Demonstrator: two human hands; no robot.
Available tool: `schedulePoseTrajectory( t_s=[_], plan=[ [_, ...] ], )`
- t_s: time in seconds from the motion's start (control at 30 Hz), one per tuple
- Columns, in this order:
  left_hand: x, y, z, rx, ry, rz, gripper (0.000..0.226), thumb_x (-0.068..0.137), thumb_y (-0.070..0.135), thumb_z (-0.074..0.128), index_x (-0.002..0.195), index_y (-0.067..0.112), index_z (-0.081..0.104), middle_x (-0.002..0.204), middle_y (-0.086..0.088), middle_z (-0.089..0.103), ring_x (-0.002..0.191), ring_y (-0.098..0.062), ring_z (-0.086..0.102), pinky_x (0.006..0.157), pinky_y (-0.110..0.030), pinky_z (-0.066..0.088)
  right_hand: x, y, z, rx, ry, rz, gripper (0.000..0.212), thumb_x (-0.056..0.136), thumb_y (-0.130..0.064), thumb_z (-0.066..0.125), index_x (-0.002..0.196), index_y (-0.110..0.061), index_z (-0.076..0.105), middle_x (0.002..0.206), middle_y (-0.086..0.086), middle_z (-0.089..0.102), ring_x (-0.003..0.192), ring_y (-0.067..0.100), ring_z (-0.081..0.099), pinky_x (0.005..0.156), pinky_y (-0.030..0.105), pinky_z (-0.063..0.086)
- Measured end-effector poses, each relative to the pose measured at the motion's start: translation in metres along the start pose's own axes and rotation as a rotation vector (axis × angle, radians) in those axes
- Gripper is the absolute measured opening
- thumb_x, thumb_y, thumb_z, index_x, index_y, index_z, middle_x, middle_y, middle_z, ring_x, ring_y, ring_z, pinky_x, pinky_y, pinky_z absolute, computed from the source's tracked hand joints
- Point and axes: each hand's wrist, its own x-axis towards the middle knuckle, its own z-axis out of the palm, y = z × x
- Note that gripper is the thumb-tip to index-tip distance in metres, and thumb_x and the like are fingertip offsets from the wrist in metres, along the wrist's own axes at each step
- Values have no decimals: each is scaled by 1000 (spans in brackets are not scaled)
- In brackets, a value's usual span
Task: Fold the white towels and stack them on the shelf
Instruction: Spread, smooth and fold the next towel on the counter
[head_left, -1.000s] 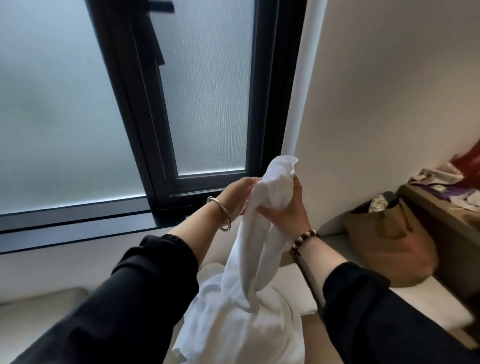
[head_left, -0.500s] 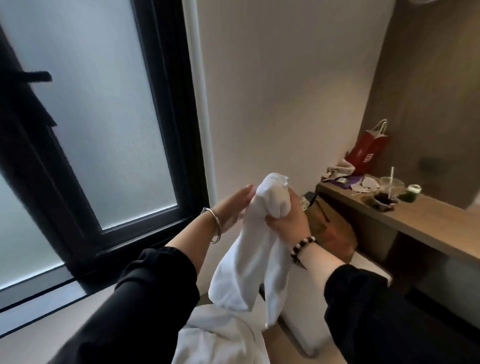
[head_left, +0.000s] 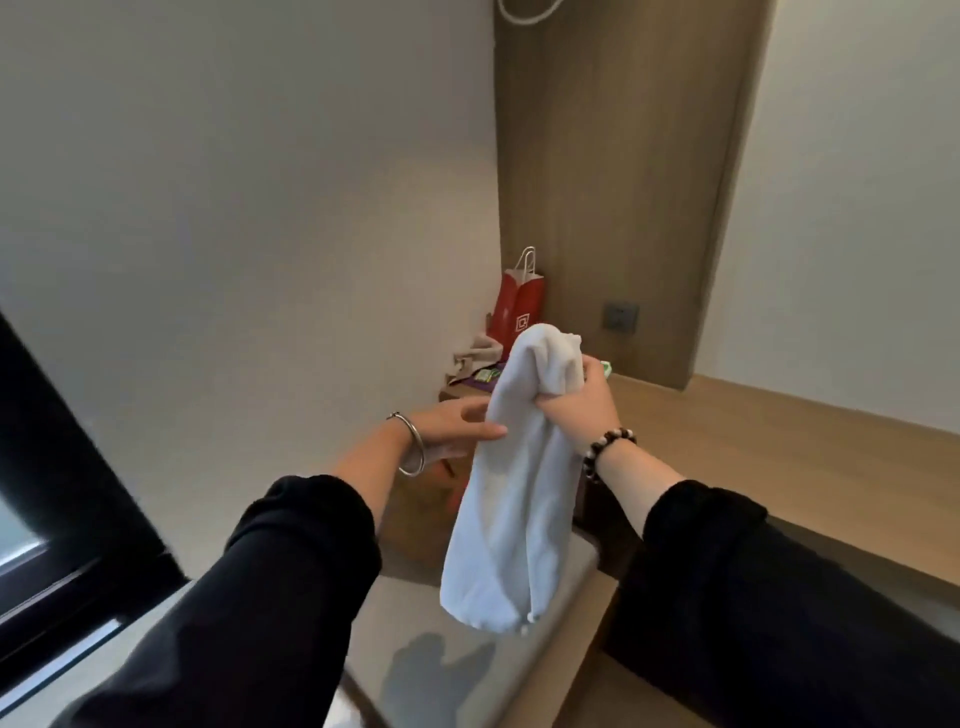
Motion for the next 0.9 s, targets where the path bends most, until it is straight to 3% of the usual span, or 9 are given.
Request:
schedulePoseTrajectory(
  t_s=[0.1,0.17,0.27,0.37,0.53,0.63,0.73,0.83,0.9],
  plan=[
    [69,20,29,287,-47,29,40,85,7,68,117,26,54,113,8,63,101,0,61,85,-18,51,34,8,-58,27,123,5,42,77,-6,69,109,-23,47,97,-6,58,83,2,55,60,14,41],
    [113,24,49,468,-35,44,37,80,14,75,110,26,58,108,8,64,97,-2,61,82,-17,50,53,15,-93,52,210,32,49,77,-8,70,119,-19,48,102,-3,59,91,11,57,65,17,43],
    [176,21,78,687,105,51,30,76,30,77,102,18,68,99,2,67,92,-15,62,82,-27,50,79,32,-142,86,343,84,62,80,-12,70,135,-16,42,113,3,58,100,19,58,74,26,47],
    [227,26,110,669,156,104,17,81,33,72,88,18,67,85,2,61,72,-8,54,60,-18,41,96,53,-192,62,473,147,71,83,-15,68,142,-19,29,119,4,51,100,21,53,77,34,45],
    [317,50,157,552,285,234,14,81,18,68,69,11,64,70,-6,50,68,-15,41,44,-15,27,131,88,-279,-196,563,87,74,80,-13,69,143,-17,29,126,6,53,105,24,55,78,28,41],
    [378,74,178,567,334,297,32,80,17,65,53,15,50,62,-5,42,63,-15,34,46,-22,26,160,102,-334,-488,512,48,65,81,-11,62,140,-22,35,113,-5,52,93,16,50,68,24,36],
    [439,99,194,524,365,358,39,81,10,60,47,17,43,49,3,35,54,-13,30,46,-26,24,196,110,-395,-814,524,75,58,82,-8,52,134,-28,40,116,4,56,89,27,54,65,29,37],
    [496,119,225,522,330,468,26,81,2,53,58,13,50,56,-2,40,62,-18,33,44,-21,23,231,117,-442,-1070,581,152,55,84,-9,47,133,-33,40,124,12,49,83,36,57,62,33,39],
    [532,124,250,520,232,498,18,81,0,53,69,10,60,66,-7,50,68,-16,40,51,-26,27,246,129,-468,-1159,604,141,61,85,-7,50,138,-33,36,127,11,43,79,36,56,60,33,37]
  ],
)
